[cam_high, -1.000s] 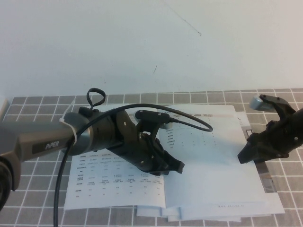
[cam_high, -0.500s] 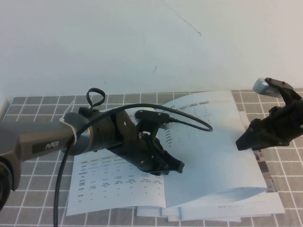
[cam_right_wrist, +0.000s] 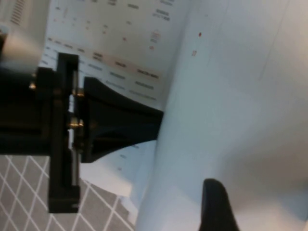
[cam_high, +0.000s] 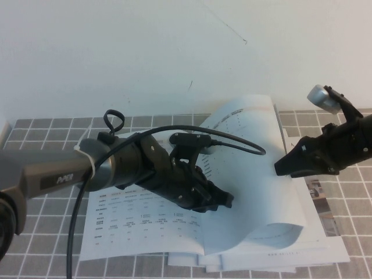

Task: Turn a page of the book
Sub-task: Open the closed book

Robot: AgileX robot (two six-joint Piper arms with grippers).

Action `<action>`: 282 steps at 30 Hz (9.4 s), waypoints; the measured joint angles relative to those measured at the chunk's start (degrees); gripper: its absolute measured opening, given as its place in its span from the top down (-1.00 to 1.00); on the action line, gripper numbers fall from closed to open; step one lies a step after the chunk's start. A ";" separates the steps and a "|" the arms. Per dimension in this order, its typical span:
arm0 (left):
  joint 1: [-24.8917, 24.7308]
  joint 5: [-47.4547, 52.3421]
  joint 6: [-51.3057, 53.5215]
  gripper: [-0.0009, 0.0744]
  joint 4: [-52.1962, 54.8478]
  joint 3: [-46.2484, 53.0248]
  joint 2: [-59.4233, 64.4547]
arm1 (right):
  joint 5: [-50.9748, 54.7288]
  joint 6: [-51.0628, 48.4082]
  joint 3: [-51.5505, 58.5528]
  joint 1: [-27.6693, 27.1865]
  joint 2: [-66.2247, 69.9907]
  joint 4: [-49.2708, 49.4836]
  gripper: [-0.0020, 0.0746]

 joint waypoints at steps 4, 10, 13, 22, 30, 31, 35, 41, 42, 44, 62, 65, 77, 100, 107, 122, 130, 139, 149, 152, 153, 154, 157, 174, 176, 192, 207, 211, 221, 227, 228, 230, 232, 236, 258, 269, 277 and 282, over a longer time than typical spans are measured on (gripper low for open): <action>0.00 0.00 0.88 0.99 -0.51 0.00 0.00 | 1.91 -1.53 0.00 0.00 0.00 3.68 -0.07; 0.00 0.00 1.11 0.99 -1.10 0.00 0.12 | 5.14 -3.16 0.00 0.00 0.00 7.26 -0.07; 0.00 0.00 1.15 0.99 -1.35 0.00 0.12 | 6.21 -3.39 0.00 0.00 0.00 7.79 -0.07; 0.00 0.00 1.15 0.99 -1.71 0.00 0.25 | 10.22 -3.40 -0.04 0.00 0.00 5.14 -0.07; -0.26 -0.21 1.15 0.99 -1.75 0.00 0.25 | 10.36 -2.96 -0.04 0.10 0.00 3.45 -0.07; -0.36 -0.21 1.24 0.99 -1.75 0.00 0.25 | 10.51 -2.96 -0.04 0.10 0.00 3.72 -0.07; -0.35 -0.21 1.24 0.99 -1.75 0.00 0.25 | 11.36 -3.41 -0.15 0.21 0.00 6.13 -0.07; -0.35 -0.21 1.24 0.99 -1.75 0.00 0.25 | 13.83 -3.23 -4.60 0.48 0.00 7.01 -0.07; -0.35 -0.21 1.36 0.99 -1.75 0.00 0.25 | 14.09 -2.95 -5.52 0.58 0.00 7.12 -0.07; -0.38 -0.21 1.51 0.99 -2.03 0.00 0.25 | 14.21 -2.23 -6.79 0.85 0.00 7.14 -0.07; -0.49 -0.32 4.23 0.99 -6.22 0.00 0.25 | 14.44 -1.23 -7.69 5.98 0.00 4.59 -0.07; -0.49 -0.22 4.98 0.99 -7.34 0.00 0.25 | 14.44 -1.23 -7.69 6.51 0.00 4.50 -0.07; -0.49 1.06 3.84 0.99 -4.45 0.00 -8.57 | 14.44 -1.23 -7.69 6.63 0.00 4.50 -0.07; -23.96 3.29 -11.47 0.99 20.28 2.45 -26.90 | 14.44 -1.73 -7.69 6.72 0.00 11.35 -0.07; -26.84 -5.57 -16.76 0.99 24.88 6.00 -23.99 | 14.44 -2.08 -7.69 6.72 0.00 12.68 -0.07; -24.86 -18.59 -19.86 0.99 26.46 6.74 -14.88 | 14.44 -3.38 -7.69 6.72 0.00 13.14 0.01; -18.78 -15.58 -22.70 0.99 26.46 6.74 -14.88 | 14.44 -3.71 -7.69 6.72 0.00 13.14 0.07; -17.07 -12.10 -25.20 0.99 26.46 6.74 -14.88 | 14.44 -4.03 -10.66 6.72 -0.10 11.25 0.07; -14.74 -11.89 -29.02 0.99 26.87 6.74 -14.88 | 15.30 0.62 -13.62 6.61 -2.17 -11.85 0.23; -13.13 -11.89 -30.45 0.99 26.87 6.74 -14.88 | 14.10 3.22 -12.61 6.53 -2.17 -17.51 0.44; -12.66 -11.89 -30.59 0.99 26.87 6.74 -14.88 | 13.04 3.58 -12.29 6.53 -2.02 -18.30 0.54; -12.37 -11.89 -30.96 0.99 26.87 6.74 -14.88 | 11.97 3.74 -11.91 6.48 -1.60 -18.46 0.63; -11.46 -11.89 -31.52 0.99 27.01 6.74 -14.88 | 9.21 4.09 -11.11 6.61 0.75 -18.46 0.85; -7.33 -6.15 -43.95 0.99 32.67 6.74 -14.88 | 7.88 4.09 -10.64 11.55 15.49 -18.31 0.95; -6.68 -5.11 -46.72 0.99 35.30 6.74 -14.88 | 7.88 4.09 -10.64 11.55 15.49 -18.31 0.95; -4.57 11.15 -75.17 0.99 64.00 6.74 -14.79 | 7.90 4.78 -11.08 11.92 15.49 -20.35 0.95; -3.83 14.84 -73.31 0.99 65.17 6.74 -7.21 | 7.90 6.13 -11.08 11.92 15.49 -20.37 0.95; -3.83 16.08 -73.19 0.99 65.80 6.74 -8.48 | 7.90 6.42 -11.08 11.92 15.49 -20.37 0.95; -3.65 7.48 -66.28 0.99 61.84 6.74 -20.68 | 7.90 6.51 -11.08 11.92 15.49 -20.47 0.95; -1.98 -2.12 -66.28 0.99 60.50 6.74 -16.85 | 7.90 6.73 -11.08 11.92 15.49 -20.47 0.95; -1.52 -3.02 -66.55 0.99 60.50 6.74 -15.52 | 7.90 6.85 -11.08 11.92 15.49 -20.47 0.95; -0.30 -4.54 -67.55 0.99 60.28 6.74 -12.07 | 7.90 7.36 -11.08 11.92 15.49 -20.47 0.95; 0.66 -5.25 -68.24 0.99 60.14 6.74 -9.08 | 7.90 7.72 -11.08 11.92 15.49 -20.47 0.95; 1.03 -6.12 -68.75 0.99 60.06 6.74 -5.30 | 7.79 8.41 -11.08 11.92 15.49 -20.47 0.95; 1.13 4.70 -58.74 0.99 60.68 6.74 -26.95 | 7.69 10.38 -13.65 12.04 -2.89 -28.87 0.95; 1.13 16.74 -54.33 0.99 66.41 9.78 -64.56 | 9.47 18.06 -12.48 12.04 -29.00 -42.48 0.95; 1.13 11.40 -60.79 0.99 69.07 24.45 -94.42 | 8.19 27.03 -1.46 12.04 -43.23 -55.10 0.95; 1.13 14.13 -67.37 0.99 71.99 29.41 -100.96 | 4.06 31.17 9.13 12.04 -51.91 -60.06 0.95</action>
